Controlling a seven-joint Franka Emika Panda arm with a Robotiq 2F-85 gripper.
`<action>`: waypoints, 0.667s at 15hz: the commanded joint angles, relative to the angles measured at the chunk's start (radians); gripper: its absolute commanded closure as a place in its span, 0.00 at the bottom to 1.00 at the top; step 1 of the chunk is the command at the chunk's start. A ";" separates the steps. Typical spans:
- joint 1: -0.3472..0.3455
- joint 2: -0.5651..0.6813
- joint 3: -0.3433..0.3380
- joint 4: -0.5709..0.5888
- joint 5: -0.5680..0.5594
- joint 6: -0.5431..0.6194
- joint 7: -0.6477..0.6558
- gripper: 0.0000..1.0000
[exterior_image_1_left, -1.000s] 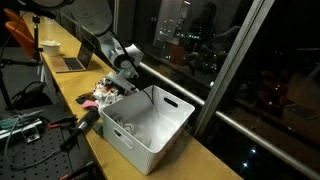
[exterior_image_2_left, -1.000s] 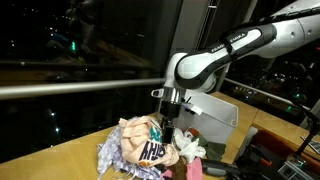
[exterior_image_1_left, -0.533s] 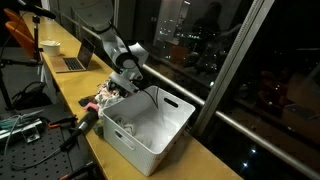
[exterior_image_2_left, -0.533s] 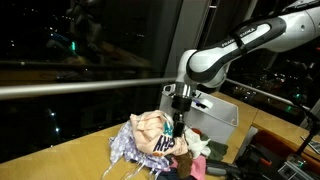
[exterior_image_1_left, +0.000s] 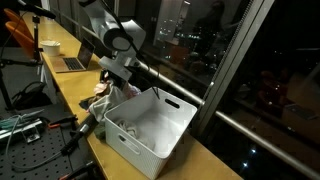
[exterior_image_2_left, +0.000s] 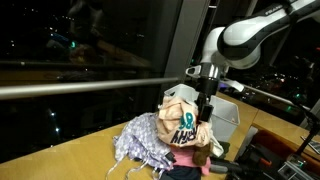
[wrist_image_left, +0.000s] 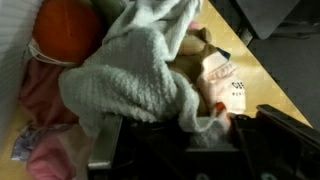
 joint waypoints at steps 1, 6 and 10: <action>-0.009 -0.218 -0.004 -0.095 0.077 -0.081 -0.059 1.00; 0.015 -0.347 -0.090 0.050 0.062 -0.184 -0.060 1.00; 0.011 -0.349 -0.168 0.242 0.018 -0.187 -0.049 1.00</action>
